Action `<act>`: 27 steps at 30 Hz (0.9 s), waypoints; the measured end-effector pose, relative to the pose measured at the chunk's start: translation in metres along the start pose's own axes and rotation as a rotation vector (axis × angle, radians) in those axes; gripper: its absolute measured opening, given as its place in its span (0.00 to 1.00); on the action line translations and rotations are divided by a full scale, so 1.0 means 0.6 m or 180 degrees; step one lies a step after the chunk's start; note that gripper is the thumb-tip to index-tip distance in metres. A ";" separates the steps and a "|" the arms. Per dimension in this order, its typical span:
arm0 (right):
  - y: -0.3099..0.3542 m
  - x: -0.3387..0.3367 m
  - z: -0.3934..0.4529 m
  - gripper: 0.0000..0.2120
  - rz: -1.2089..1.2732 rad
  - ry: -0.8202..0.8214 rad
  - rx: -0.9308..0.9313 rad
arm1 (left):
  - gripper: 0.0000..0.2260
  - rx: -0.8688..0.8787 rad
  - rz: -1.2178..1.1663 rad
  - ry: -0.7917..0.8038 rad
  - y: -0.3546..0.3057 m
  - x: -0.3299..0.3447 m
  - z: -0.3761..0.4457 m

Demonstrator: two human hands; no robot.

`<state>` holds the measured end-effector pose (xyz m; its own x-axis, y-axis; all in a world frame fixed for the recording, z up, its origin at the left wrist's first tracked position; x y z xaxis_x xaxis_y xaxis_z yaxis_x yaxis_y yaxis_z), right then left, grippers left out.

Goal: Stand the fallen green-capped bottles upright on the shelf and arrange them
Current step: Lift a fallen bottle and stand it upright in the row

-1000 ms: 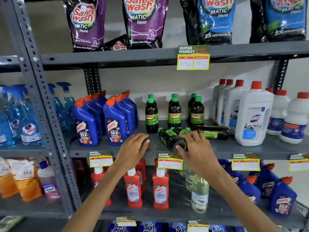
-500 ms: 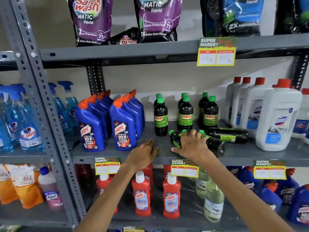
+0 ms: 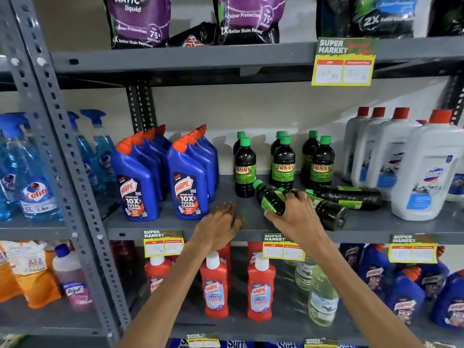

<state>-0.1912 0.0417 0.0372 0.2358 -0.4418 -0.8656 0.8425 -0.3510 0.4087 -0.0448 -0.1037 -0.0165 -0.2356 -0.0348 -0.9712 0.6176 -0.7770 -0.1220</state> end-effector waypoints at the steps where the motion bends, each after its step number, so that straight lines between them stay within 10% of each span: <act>1: -0.002 0.004 -0.002 0.28 0.0231 -0.0044 -0.0040 | 0.25 0.0002 0.0014 0.0002 0.001 0.001 0.000; 12: 0.017 0.028 0.049 0.23 0.2450 -0.0372 -0.0498 | 0.24 0.0052 0.0177 0.0066 -0.008 -0.001 -0.007; 27: 0.012 0.084 0.105 0.28 0.3206 0.0552 -0.0721 | 0.25 0.0057 0.0118 0.0044 -0.009 -0.002 -0.007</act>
<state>-0.2037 -0.0353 0.0146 0.9301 -0.3133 -0.1918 0.2846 0.2844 0.9155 -0.0446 -0.0968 -0.0153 -0.2023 -0.0550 -0.9778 0.6122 -0.7864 -0.0824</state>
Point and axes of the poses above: each hand's wrist, its own z-axis towards the middle knuckle, its own x-axis out of the palm, y = z × x, the point moved 4 cm from there along z, towards the middle knuckle, and after that the axes turned 8 degrees about y, right-handed, at the moved point
